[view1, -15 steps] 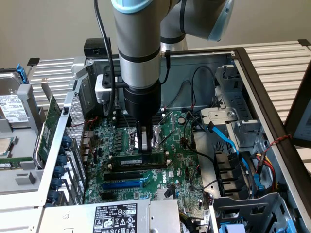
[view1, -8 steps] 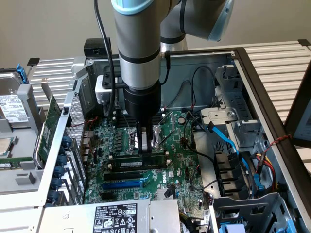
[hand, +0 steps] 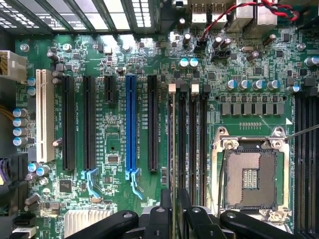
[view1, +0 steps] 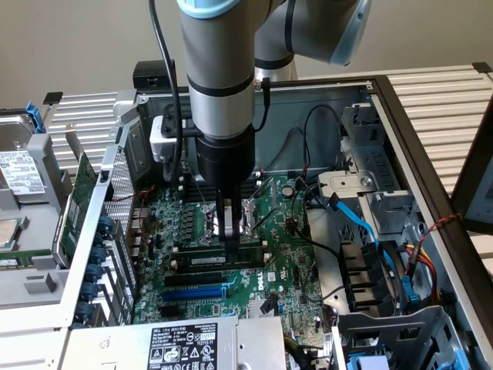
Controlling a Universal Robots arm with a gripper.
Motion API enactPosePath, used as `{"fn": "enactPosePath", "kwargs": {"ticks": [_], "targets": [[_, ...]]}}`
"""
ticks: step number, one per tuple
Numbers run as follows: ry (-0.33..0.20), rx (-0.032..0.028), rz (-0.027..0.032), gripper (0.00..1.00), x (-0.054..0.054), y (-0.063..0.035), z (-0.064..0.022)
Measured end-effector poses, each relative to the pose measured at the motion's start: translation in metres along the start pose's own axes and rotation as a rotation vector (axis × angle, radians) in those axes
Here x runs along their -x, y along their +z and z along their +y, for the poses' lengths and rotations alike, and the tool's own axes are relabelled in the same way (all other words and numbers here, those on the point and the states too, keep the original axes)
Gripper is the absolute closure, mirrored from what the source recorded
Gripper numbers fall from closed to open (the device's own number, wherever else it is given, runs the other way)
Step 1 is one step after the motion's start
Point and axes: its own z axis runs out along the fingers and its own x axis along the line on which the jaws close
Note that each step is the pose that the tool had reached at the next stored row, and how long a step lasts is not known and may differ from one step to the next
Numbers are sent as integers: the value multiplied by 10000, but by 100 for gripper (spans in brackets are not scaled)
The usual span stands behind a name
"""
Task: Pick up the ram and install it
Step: 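Insert the ram into the slot, then press down the ram until it locks into place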
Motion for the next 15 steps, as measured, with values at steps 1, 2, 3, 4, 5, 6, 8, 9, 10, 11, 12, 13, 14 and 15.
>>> {"fn": "enactPosePath", "kwargs": {"ticks": [1, 2, 3, 4, 5, 6, 8, 9, 10, 11, 12, 13, 14, 15], "targets": [[1, 4, 0, 80, 0, -18, 0], [0, 8, -1, 80, 0, -35, 0], [0, 9, 0, 80, -1, -51, 0], [0, 9, 0, 80, -1, -61, 0], [1, 10, 0, 80, -1, -69, 0], [1, 10, 0, 80, -1, -76, 0], [1, 10, 0, 80, -1, -86, 0], [-1, 10, 0, 80, -1, -91, 0], [-1, 8, -2, 80, -1, -92, 0], [-1, 8, -3, 80, -1, -93, 0], [1, 8, -3, 80, -1, -94, 1], [1, 9, -1, 80, -2, -96, 1], [1, 9, -2, 80, -2, -96, 1], [1, 9, -2, 80, -2, -96, 1]]}}
